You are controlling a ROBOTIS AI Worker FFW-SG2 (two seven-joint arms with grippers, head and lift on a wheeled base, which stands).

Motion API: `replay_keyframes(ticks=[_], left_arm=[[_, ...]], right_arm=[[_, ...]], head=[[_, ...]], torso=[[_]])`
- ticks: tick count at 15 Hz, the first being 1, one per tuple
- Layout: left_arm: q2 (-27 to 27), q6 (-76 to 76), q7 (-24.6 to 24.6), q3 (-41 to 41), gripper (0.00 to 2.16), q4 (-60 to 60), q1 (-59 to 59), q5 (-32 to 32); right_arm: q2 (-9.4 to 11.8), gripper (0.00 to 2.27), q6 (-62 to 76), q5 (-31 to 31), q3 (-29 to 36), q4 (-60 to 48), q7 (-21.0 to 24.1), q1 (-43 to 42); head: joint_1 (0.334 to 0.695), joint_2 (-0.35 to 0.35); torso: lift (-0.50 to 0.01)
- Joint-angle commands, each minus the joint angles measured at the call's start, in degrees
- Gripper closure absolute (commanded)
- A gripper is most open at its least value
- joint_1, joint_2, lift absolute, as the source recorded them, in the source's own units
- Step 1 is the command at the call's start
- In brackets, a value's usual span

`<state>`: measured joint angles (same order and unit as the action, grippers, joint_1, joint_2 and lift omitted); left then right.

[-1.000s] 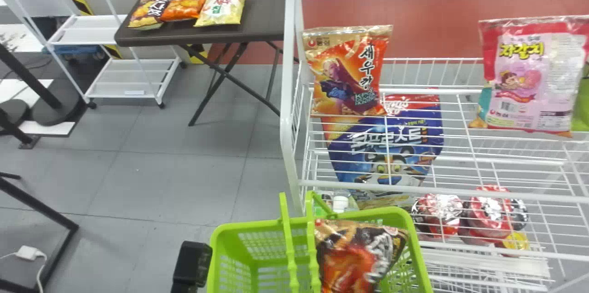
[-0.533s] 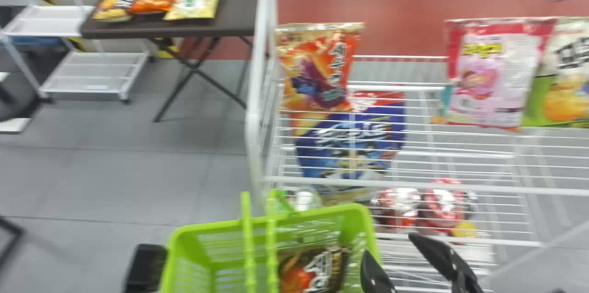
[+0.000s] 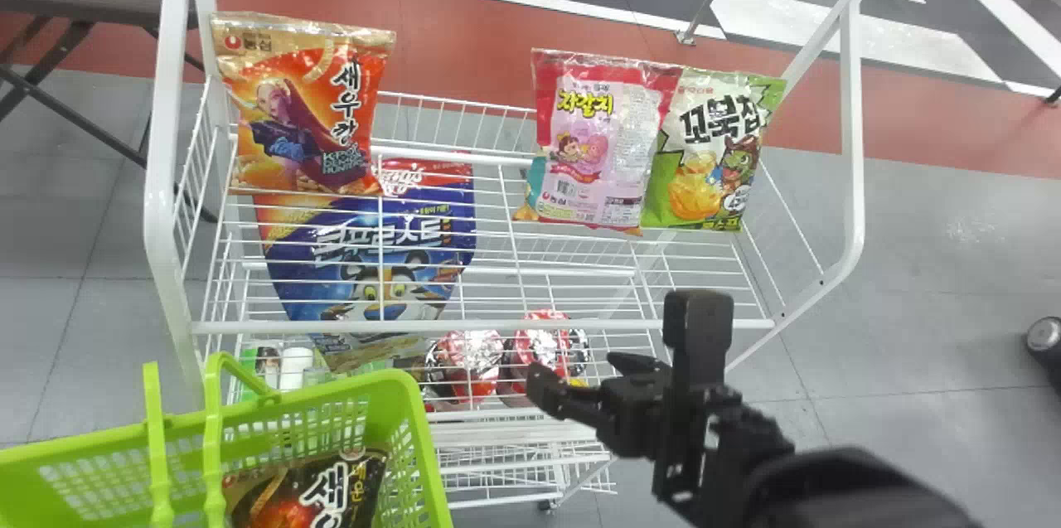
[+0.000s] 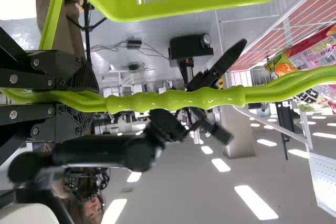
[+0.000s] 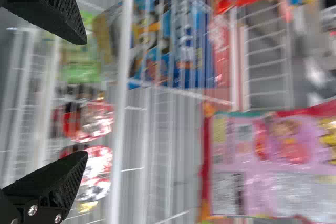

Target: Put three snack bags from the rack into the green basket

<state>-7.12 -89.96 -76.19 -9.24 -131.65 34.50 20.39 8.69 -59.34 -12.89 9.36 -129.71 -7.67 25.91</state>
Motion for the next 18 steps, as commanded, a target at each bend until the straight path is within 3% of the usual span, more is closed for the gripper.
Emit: replay_keyframes(ticks=[1,5,9,12,14,15,17,18], left_arm=[[0.00,-0.07,-0.01,0.01,2.15,-0.01,0.04,0.00],[0.00,-0.07,-0.27,0.01,2.15,-0.01,0.21,0.00],[-0.17,-0.07,-0.36,0.19,2.15,-0.01,0.04,0.00],[-0.52,-0.07,-0.80,0.19,2.15,0.35,-0.05,0.09],[-0.61,-0.07,-1.24,-0.25,2.15,1.05,-0.05,0.44],[-0.52,-0.07,-1.42,-0.25,2.15,1.40,-0.05,0.44],[-0.52,-0.07,-1.51,-0.34,2.15,1.58,-0.05,0.44],[-0.44,-0.07,-1.42,-0.34,2.15,1.58,-0.05,0.44]], right_arm=[[-0.26,0.05,-3.03,-0.21,2.24,1.83,0.03,-6.32],[-0.26,0.05,3.13,-1.44,5.75,11.58,-0.67,-15.81],[-0.34,0.05,19.65,0.23,4.96,20.99,-0.67,-22.05],[-0.43,0.10,21.93,3.57,3.29,26.08,-0.59,-25.65],[-0.34,0.60,23.69,3.92,1.71,29.25,-1.73,-27.06],[-0.34,0.93,24.22,3.92,1.27,30.04,-2.34,-27.06],[-0.34,1.89,24.57,3.57,0.92,30.74,-2.78,-27.06],[-0.43,2.08,24.57,3.22,0.92,30.57,-2.78,-26.71]], head=[[0.695,-0.350],[0.695,-0.350],[0.695,-0.350],[0.695,-0.350],[0.695,-0.350],[0.695,-0.350],[0.695,-0.350],[0.695,-0.350]], torso=[[0.000],[0.000],[0.000],[0.000],[0.000],[0.000],[0.000],[0.000]])
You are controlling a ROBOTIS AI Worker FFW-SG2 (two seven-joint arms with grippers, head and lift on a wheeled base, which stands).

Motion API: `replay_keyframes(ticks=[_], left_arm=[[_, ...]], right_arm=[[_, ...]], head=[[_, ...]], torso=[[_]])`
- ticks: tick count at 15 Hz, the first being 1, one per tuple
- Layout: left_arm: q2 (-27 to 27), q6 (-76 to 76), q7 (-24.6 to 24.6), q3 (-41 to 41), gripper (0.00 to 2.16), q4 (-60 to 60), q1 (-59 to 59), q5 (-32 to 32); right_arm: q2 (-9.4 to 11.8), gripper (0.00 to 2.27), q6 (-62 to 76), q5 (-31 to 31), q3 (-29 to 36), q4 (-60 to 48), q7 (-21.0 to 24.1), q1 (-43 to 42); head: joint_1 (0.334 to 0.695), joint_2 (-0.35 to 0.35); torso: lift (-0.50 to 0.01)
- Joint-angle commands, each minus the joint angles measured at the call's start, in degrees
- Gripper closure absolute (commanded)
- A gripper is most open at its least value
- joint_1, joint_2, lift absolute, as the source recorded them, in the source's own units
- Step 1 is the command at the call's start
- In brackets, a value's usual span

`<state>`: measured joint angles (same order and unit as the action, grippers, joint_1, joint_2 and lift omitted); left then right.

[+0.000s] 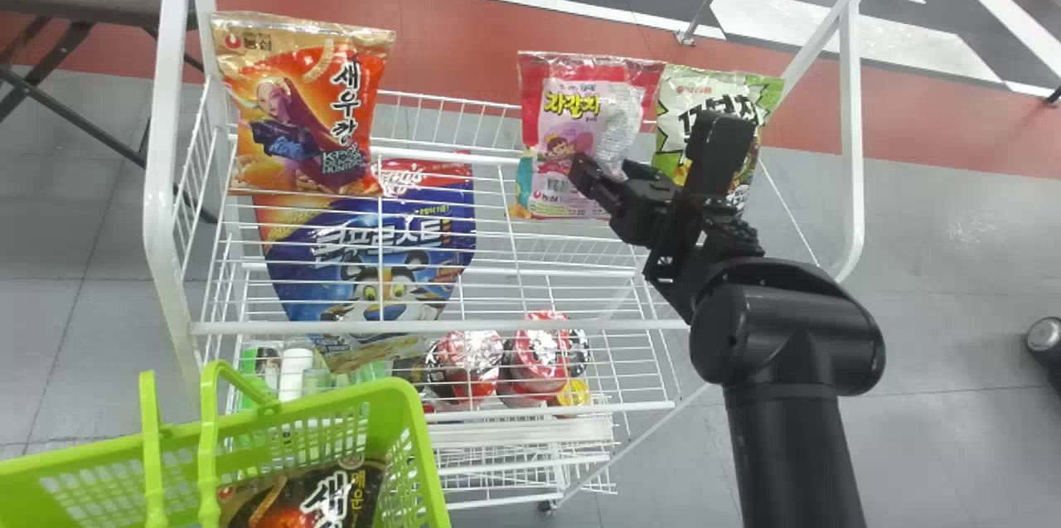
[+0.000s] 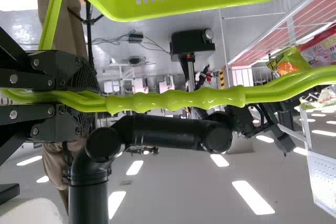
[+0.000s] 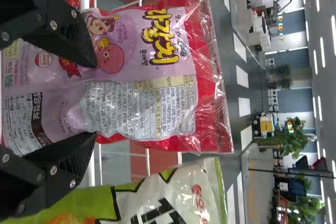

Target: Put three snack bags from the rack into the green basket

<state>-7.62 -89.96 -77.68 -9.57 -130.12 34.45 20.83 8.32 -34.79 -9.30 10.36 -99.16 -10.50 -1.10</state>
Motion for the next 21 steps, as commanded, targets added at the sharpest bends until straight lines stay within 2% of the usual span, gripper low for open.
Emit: replay_keyframes(ticks=[1,2,6,9,12,15,19,21], left_arm=[[0.07,-0.07,-0.02,-0.01,2.15,0.04,0.00,0.00],[0.07,-0.07,-0.02,0.08,2.15,0.13,0.00,0.09],[-0.02,-0.07,-0.02,-0.01,2.15,0.13,0.00,0.09],[-0.02,-0.07,-0.19,-0.71,2.15,1.54,-0.61,0.96],[-0.02,-0.07,-0.19,-0.89,2.15,1.54,-1.32,1.05],[0.15,-0.07,-0.11,-1.68,2.15,1.54,-1.23,1.32],[0.50,-0.07,0.33,-3.00,2.15,1.80,-0.61,1.93],[0.86,-0.07,0.60,-2.91,2.15,1.98,-0.61,1.84]], right_arm=[[-0.06,2.18,0.38,-0.37,0.28,-0.60,-0.04,0.92],[-0.06,2.25,1.61,-0.46,0.45,-1.21,-0.04,1.72],[-0.06,2.25,6.53,-1.69,2.74,-5.43,-0.92,5.93],[-0.76,2.25,6.00,-6.61,5.20,-16.24,-1.63,15.69],[-2.78,2.25,5.65,-10.83,6.78,-27.58,-2.42,26.68],[-3.05,2.25,3.54,-16.37,6.87,-35.93,-4.53,35.73],[-3.40,2.25,-13.16,-24.54,5.99,-39.01,-11.65,41.00],[-3.49,2.25,-21.42,-27.62,4.85,-39.80,-14.72,41.35]], head=[[0.695,-0.350],[0.695,-0.350],[0.695,-0.350],[0.695,-0.350],[0.695,-0.350],[0.695,-0.350],[0.695,-0.350],[0.695,-0.309]], torso=[[0.000],[0.000],[0.000],[0.000],[0.000],[0.000],[0.000],[0.000]])
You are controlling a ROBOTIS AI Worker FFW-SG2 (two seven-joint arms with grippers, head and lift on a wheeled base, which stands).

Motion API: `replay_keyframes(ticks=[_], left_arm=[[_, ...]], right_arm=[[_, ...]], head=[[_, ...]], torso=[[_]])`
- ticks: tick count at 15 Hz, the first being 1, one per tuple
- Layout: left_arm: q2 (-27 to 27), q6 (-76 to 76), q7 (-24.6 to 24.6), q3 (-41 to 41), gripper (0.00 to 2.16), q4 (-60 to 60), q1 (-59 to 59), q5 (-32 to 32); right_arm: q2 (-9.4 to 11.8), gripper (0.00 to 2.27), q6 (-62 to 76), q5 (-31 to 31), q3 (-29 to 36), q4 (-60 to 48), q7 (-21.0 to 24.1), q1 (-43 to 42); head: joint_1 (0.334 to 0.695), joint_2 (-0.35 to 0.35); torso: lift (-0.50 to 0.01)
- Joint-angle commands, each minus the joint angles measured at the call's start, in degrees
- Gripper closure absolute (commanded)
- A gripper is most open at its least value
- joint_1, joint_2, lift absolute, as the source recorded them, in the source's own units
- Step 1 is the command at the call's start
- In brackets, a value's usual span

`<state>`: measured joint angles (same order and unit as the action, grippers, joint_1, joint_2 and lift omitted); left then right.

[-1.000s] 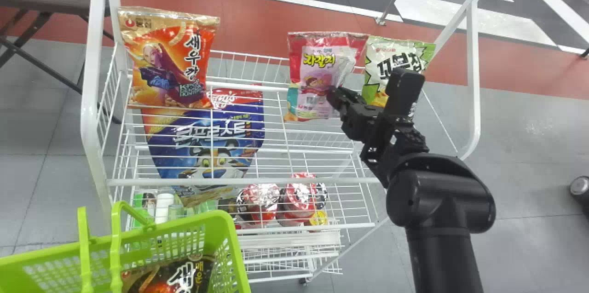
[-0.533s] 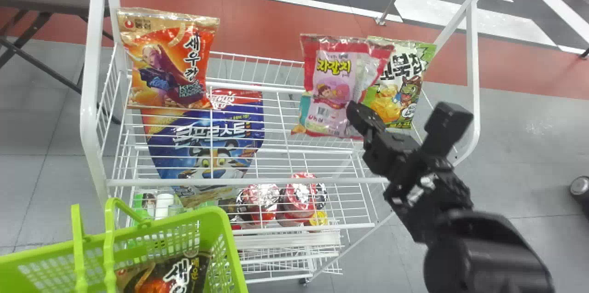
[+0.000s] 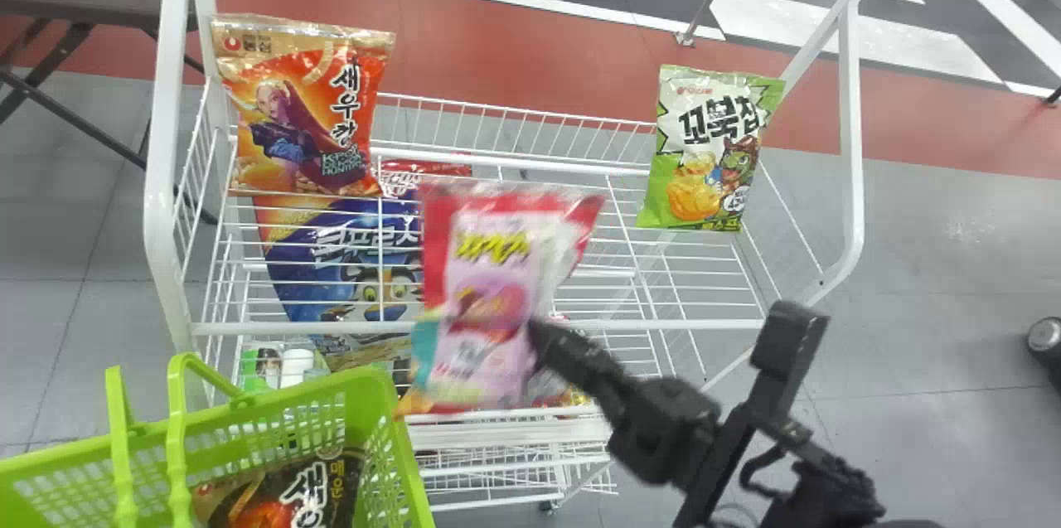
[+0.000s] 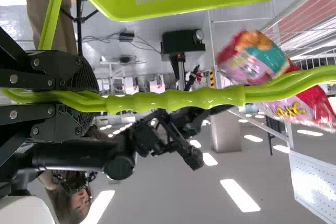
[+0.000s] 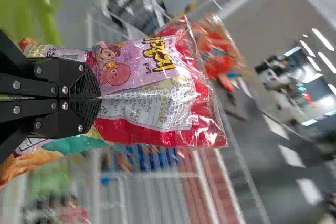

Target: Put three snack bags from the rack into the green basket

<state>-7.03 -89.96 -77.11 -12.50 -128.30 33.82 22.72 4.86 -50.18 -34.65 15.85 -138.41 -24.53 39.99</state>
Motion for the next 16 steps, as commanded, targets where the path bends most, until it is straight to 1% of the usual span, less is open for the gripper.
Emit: replay_keyframes(ticks=[1,2,4,6,7,8,9,10,11,12,13,14,15,16], left_arm=[[0.27,-0.07,0.12,0.20,2.15,0.51,-0.25,0.05],[0.27,-0.07,0.30,0.29,2.15,0.77,-0.43,-0.04],[0.27,-0.07,0.38,0.29,2.15,1.30,-0.69,-0.04],[0.27,-0.07,0.30,0.29,2.15,1.38,-0.78,-0.04],[0.27,-0.07,0.30,0.29,2.15,1.47,-0.78,-0.04],[0.27,-0.07,0.21,0.29,2.15,1.47,-0.95,0.05],[0.27,-0.07,0.21,0.29,2.15,1.38,-0.95,0.05],[0.27,-0.07,0.12,0.20,2.15,1.38,-0.95,0.05],[0.27,-0.07,0.12,0.11,2.15,1.38,-0.95,0.05],[0.27,-0.07,0.12,0.02,2.15,1.47,-0.95,0.05],[0.27,-0.07,0.12,0.02,2.15,1.56,-0.95,0.05],[0.27,-0.07,0.12,0.02,2.15,1.65,-0.95,0.05],[0.27,-0.07,0.12,0.02,2.15,1.56,-0.95,0.05],[0.27,-0.07,0.12,0.02,2.15,1.65,-0.95,0.05]], right_arm=[[-0.21,2.25,-9.90,-3.32,-1.44,-0.98,-1.75,0.35],[-0.38,2.25,-12.01,-3.76,-2.23,-1.33,-1.84,0.35],[-0.38,2.25,-17.99,-4.38,-4.78,-2.21,-2.37,0.00],[-0.38,2.25,-19.74,-4.20,-7.50,-1.95,-2.02,-1.06],[-0.29,2.25,-19.04,-1.65,-10.67,-0.19,-1.40,-2.11],[-0.29,2.21,-17.28,1.86,-14.18,2.36,-0.79,-3.16],[-0.21,1.94,-15.00,4.59,-16.56,4.56,-0.35,-3.96],[-0.12,1.17,-14.47,8.28,-19.02,6.58,-0.26,-5.01],[-0.12,0.04,-14.47,10.74,-20.25,7.37,-0.17,-5.36],[0.06,0.00,-14.30,10.39,-20.25,7.46,-0.26,-5.36],[0.23,0.00,-13.94,9.33,-19.19,7.02,-0.70,-5.27],[0.23,0.03,-14.12,6.96,-16.47,5.70,-1.14,-5.01],[0.23,0.05,-14.65,4.33,-13.57,4.47,-1.31,-4.92],[0.23,0.06,-14.65,1.51,-9.88,3.76,-1.40,-5.01]], head=[[0.695,-0.279],[0.695,-0.212],[0.695,-0.148],[0.695,-0.080],[0.695,-0.003],[0.695,0.031],[0.695,0.059],[0.695,0.086],[0.695,0.109],[0.695,0.150],[0.695,0.163],[0.695,0.170],[0.695,0.167],[0.695,0.130]], torso=[[0.000],[0.000],[0.000],[0.000],[0.000],[0.000],[0.000],[0.000],[0.000],[0.000],[0.000],[0.000],[0.000],[0.000]])
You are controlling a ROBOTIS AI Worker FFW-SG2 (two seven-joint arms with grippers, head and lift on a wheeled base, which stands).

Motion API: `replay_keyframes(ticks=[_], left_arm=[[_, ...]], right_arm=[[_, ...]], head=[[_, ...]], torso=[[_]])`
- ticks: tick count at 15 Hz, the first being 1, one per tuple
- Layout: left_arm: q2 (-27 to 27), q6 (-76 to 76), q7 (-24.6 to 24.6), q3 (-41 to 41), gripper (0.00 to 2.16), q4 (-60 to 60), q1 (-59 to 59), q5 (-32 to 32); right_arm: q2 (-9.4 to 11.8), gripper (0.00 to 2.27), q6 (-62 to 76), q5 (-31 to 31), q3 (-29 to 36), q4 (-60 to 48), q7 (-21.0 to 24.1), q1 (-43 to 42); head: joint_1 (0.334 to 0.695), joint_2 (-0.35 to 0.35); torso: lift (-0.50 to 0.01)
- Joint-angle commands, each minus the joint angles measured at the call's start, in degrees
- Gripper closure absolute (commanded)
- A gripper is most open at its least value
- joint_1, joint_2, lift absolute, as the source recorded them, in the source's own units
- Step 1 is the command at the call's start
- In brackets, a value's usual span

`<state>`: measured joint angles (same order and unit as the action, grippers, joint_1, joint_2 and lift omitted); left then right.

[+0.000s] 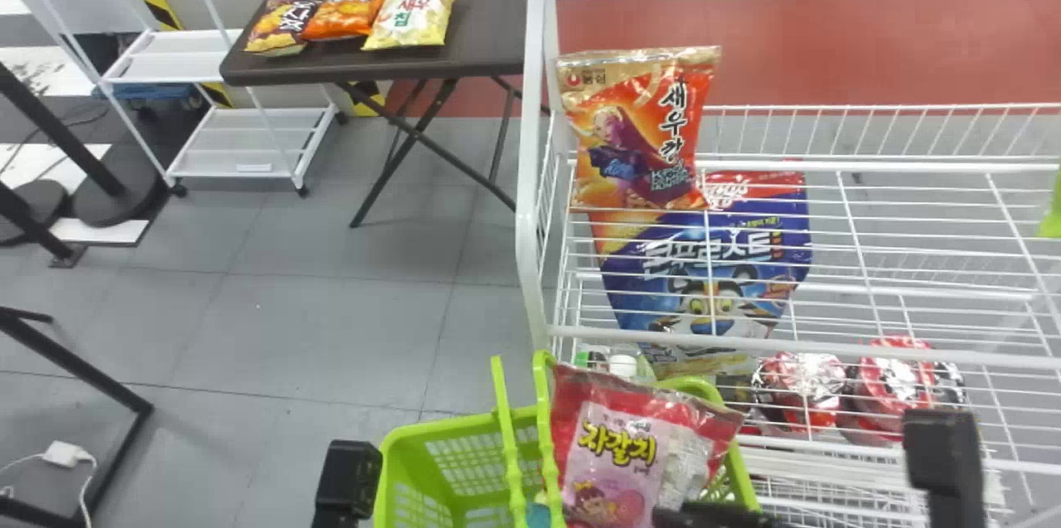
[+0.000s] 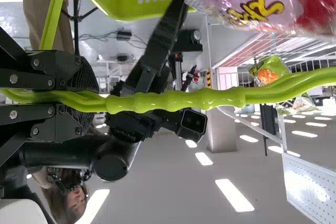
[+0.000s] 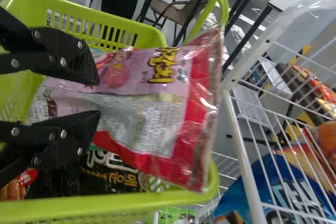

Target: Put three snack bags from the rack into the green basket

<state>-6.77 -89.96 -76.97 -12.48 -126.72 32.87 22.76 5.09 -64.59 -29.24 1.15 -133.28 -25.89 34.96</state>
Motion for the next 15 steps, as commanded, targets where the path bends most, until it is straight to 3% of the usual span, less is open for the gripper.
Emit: replay_keyframes(ticks=[1,4,8,13,15], left_arm=[[0.00,-0.07,-0.03,0.00,2.15,0.07,0.00,0.00],[0.00,-0.07,-0.38,-0.09,2.15,0.07,0.00,0.00],[0.00,-0.07,-0.46,0.00,2.15,0.25,0.00,0.26],[-0.09,-0.07,-0.64,0.35,2.15,0.42,0.00,0.26],[-0.18,-0.07,-0.73,0.61,2.15,0.51,0.09,0.26]], right_arm=[[-0.17,0.06,-0.06,-5.56,8.43,-1.72,-0.04,-0.50],[-1.49,0.06,1.52,-5.82,22.67,-0.84,0.05,-7.18],[-1.49,0.06,13.48,6.04,28.20,9.00,0.13,-17.99],[-1.22,0.06,36.86,18.35,28.91,26.93,1.98,-29.68],[-0.96,0.06,39.49,22.83,28.91,32.73,3.12,-34.25]], head=[[0.695,0.130],[0.695,-0.083],[0.695,-0.350],[0.695,-0.350],[0.695,-0.350]], torso=[[0.000],[0.000],[0.000],[0.000],[0.000]])
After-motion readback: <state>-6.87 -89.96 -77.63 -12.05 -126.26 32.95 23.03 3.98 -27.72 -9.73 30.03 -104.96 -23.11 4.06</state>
